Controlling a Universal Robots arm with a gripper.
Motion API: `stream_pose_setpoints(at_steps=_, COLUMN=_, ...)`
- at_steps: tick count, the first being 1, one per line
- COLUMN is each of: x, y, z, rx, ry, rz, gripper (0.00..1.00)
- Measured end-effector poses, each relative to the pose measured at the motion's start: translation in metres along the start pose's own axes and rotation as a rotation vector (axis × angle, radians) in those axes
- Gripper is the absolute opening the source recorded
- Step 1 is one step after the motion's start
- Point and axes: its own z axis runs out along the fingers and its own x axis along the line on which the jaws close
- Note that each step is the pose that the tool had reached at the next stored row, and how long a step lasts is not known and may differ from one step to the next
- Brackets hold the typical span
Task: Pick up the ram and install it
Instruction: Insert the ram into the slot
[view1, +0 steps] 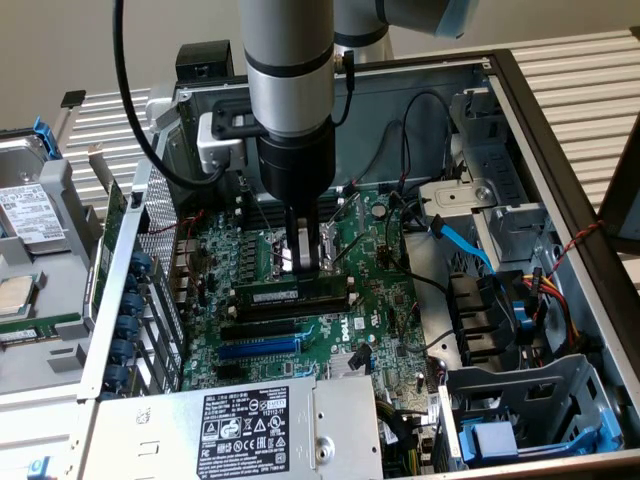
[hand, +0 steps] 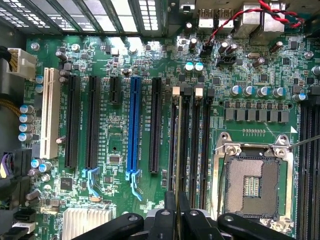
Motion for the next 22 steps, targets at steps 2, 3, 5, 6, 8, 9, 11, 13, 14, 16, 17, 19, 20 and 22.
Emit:
stream_pose_setpoints(at_steps=2, x=0.0000, y=0.0001, z=0.0004, rx=0.0002, ry=0.0001, rz=0.000, gripper=0.13)
stream_pose_setpoints(at_steps=3, x=0.0000, y=0.0003, z=0.0006, rx=0.0002, ry=0.0002, rz=0.000, gripper=0.13)
stream_pose_setpoints(at_steps=5, x=0.0000, y=0.0005, z=0.0006, rx=0.0003, ry=0.0002, rz=0.000, gripper=0.13)
stream_pose_setpoints(at_steps=6, x=0.0001, y=0.0006, z=0.0007, rx=0.0005, ry=0.0001, rz=0.000, gripper=0.13)
stream_pose_setpoints(at_steps=8, x=0.0001, y=0.0008, z=0.0008, rx=0.0007, ry=0.0000, rz=0.000, gripper=0.13)
stream_pose_setpoints(at_steps=9, x=0.0002, y=0.0009, z=0.0009, rx=0.0007, ry=0.0000, rz=0.000, gripper=0.13)
stream_pose_setpoints(at_steps=11, x=0.0003, y=0.0011, z=0.0010, rx=0.0007, ry=0.0003, rz=0.000, gripper=0.13)
stream_pose_setpoints(at_steps=13, x=0.0003, y=0.0011, z=0.0012, rx=0.0008, ry=0.0003, rz=0.000, gripper=0.13)
stream_pose_setpoints(at_steps=14, x=0.0002, y=0.0011, z=0.0014, rx=0.0009, ry=0.0002, rz=0.000, gripper=0.13)
stream_pose_setpoints(at_steps=16, x=0.0003, y=0.0011, z=0.0015, rx=0.0011, ry=0.0001, rz=0.000, gripper=0.13)
stream_pose_setpoints(at_steps=17, x=0.0004, y=0.0011, z=0.0015, rx=0.0012, ry=0.0000, rz=0.000, gripper=0.13)
stream_pose_setpoints(at_steps=19, x=0.0006, y=0.0011, z=0.0015, rx=0.0012, ry=-0.0001, rz=0.000, gripper=0.13)
stream_pose_setpoints(at_steps=20, x=0.0008, y=0.0011, z=0.0015, rx=0.0011, ry=0.0000, rz=0.000, gripper=0.13)
stream_pose_setpoints(at_steps=22, x=0.0010, y=0.0011, z=0.0015, rx=0.0012, ry=0.0000, rz=0.000, gripper=0.13)
